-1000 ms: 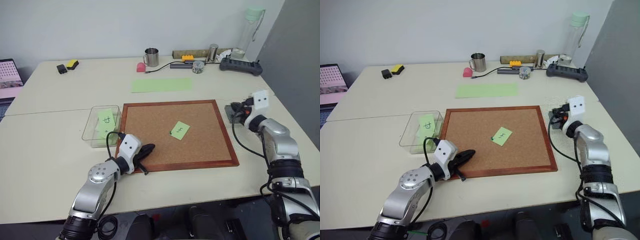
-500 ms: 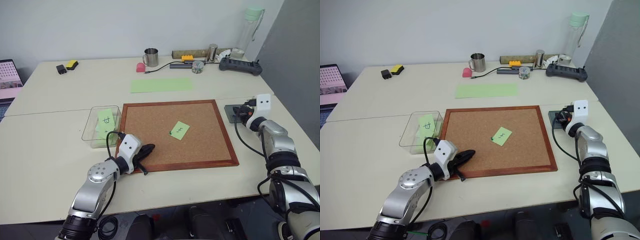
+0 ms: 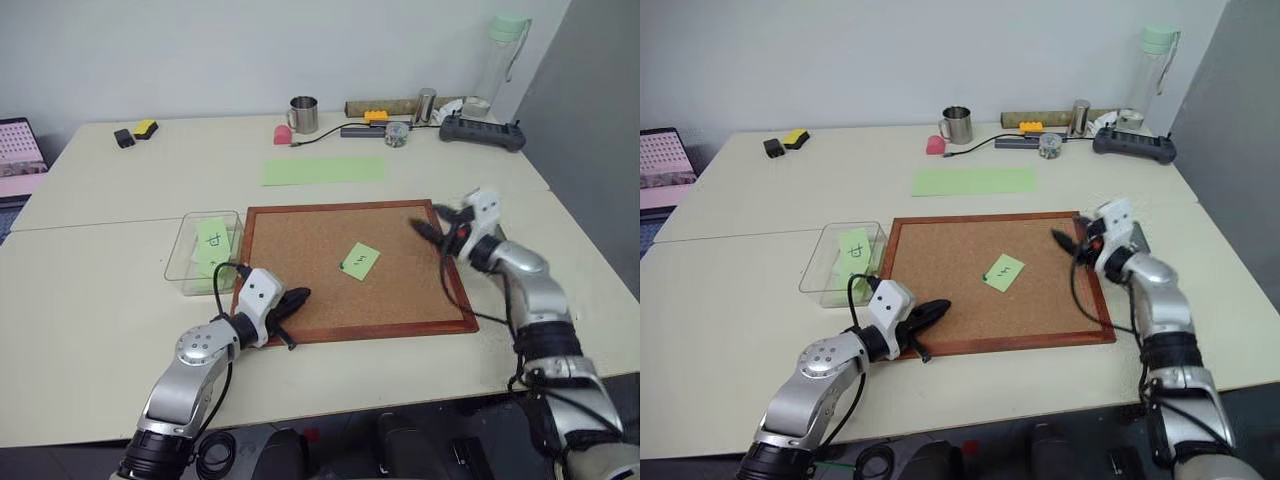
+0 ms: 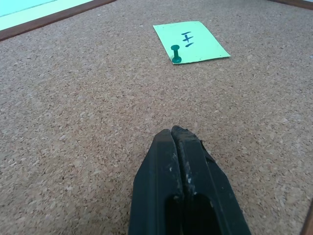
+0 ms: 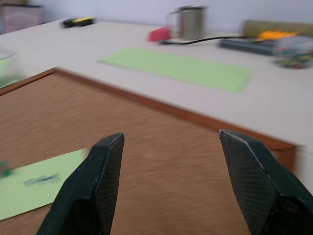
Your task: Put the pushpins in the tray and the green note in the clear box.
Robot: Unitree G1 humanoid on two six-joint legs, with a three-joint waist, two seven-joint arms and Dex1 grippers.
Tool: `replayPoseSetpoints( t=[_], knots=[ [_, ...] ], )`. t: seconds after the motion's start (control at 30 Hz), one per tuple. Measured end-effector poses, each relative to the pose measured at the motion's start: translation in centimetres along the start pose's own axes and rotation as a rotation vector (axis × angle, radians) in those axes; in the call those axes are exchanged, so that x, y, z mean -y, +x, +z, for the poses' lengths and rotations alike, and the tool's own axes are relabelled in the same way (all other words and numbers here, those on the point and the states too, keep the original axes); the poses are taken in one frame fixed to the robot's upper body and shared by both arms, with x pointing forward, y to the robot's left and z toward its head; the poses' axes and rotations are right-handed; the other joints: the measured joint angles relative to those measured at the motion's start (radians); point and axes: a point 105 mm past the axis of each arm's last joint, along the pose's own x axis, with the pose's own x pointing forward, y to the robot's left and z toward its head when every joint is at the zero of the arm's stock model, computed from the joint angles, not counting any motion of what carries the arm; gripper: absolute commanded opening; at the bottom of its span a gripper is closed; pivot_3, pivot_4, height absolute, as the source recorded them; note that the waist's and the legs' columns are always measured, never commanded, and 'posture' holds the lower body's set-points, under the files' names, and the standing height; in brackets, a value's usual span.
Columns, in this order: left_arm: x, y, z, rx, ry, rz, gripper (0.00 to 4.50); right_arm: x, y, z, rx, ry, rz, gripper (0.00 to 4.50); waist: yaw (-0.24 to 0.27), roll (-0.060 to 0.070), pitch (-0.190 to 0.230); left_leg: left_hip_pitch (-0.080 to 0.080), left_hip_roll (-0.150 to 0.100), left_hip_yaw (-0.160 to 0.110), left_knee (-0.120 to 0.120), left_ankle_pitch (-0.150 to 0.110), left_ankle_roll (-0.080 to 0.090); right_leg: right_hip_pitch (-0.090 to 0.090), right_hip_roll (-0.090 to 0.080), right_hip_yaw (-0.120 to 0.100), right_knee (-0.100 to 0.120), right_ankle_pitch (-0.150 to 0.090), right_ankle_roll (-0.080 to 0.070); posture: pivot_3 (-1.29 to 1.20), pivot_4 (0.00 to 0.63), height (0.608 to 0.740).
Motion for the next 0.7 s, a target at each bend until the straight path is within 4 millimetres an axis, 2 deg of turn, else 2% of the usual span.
replayPoseSetpoints(
  t=[0.1,0.23,0.33,0.6,0.7],
  knots=[
    [0.0,0.0,0.0,-0.001,-0.001,0.002,0.00,-3.6,1.0,-0.3,-0.013,0.005,0.119,3.23,0.000,0.000,0.000,0.000,0.000,-0.001,0.000,0.000,0.000,0.000,0.000,0.000,0.001,0.000,0.001,0.00,0.150,0.740],
    [0.0,0.0,0.0,-0.001,-0.001,0.004,0.00,-6.6,2.2,0.3,0.007,-0.005,0.210,3.23,0.000,0.000,0.000,0.000,0.000,-0.001,0.000,0.000,0.000,0.000,0.000,-0.001,0.000,-0.001,0.001,0.00,0.150,0.740],
    [-0.1,0.0,0.0,-0.002,-0.002,0.009,0.00,-8.3,3.1,-0.5,-0.020,-0.005,0.257,3.23,0.000,0.000,0.000,0.000,0.000,-0.001,0.000,0.000,0.000,0.000,0.000,-0.002,0.000,-0.001,0.001,0.00,0.150,0.740],
    [0.1,-0.2,0.0,-0.009,-0.007,0.015,0.00,-8.7,5.2,-1.7,-0.081,-0.052,0.265,3.23,-0.001,0.000,0.000,0.000,0.000,-0.002,0.000,0.000,0.000,0.000,0.000,-0.002,0.000,-0.001,-0.001,0.00,0.150,0.740],
    [0.1,-0.2,0.0,-0.011,-0.008,0.018,0.00,-9.1,5.8,-2.9,-0.126,-0.040,0.272,3.23,-0.002,0.000,0.000,0.000,0.000,-0.002,0.000,0.000,0.000,0.000,0.000,-0.002,0.000,0.000,-0.002,0.00,0.150,0.740]
  ],
)
